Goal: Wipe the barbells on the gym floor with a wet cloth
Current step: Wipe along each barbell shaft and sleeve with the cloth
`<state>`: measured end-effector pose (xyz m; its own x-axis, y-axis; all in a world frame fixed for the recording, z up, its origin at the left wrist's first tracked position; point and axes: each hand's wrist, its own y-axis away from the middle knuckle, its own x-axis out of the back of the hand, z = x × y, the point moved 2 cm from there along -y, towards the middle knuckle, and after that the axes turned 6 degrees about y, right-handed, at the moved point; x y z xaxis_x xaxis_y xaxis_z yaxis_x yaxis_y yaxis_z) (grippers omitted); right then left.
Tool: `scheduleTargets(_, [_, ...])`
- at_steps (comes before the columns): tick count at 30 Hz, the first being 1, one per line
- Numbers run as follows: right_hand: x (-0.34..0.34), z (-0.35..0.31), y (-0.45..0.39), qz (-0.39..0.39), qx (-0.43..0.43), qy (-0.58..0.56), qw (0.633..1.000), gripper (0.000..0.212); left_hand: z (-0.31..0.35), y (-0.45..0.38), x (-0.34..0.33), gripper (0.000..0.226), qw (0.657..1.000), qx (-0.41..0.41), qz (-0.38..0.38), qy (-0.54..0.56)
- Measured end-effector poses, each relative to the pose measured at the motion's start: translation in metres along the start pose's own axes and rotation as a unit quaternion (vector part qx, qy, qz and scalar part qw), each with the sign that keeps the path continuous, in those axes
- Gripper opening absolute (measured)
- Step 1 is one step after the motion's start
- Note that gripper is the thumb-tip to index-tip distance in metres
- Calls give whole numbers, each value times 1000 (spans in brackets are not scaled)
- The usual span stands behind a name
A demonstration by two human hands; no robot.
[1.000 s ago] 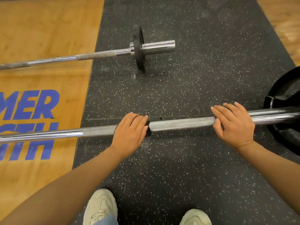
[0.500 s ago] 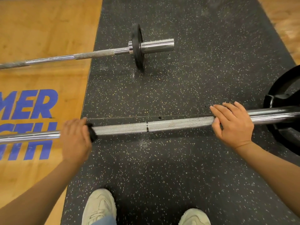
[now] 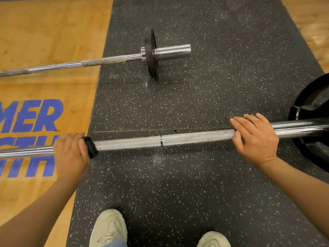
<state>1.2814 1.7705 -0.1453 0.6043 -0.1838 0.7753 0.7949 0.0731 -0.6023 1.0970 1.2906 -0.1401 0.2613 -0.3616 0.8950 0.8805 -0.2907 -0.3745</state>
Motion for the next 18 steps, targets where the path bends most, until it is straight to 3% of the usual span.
scheduleTargets(5, [0,-1,1,0,-11,-1,1000,34,61,9,-16,44,992,-107,-45,48])
scheduleTargets(8, [0,-1,1,-8,-8,0,1000,34,55,3,-16,44,982,-178,-55,43])
scheduleTargets(10, [0,0,1,-14,-5,-2,1000,34,27,-2,-12,47,986,-152,-61,35])
scheduleTargets(14, [0,0,1,-9,-6,0,1000,35,-11,3,2,47,999,-17,-34,-7])
scheduleTargets(18, [1,-1,0,-7,-10,1,1000,36,22,11,-6,51,999,-20,-44,3])
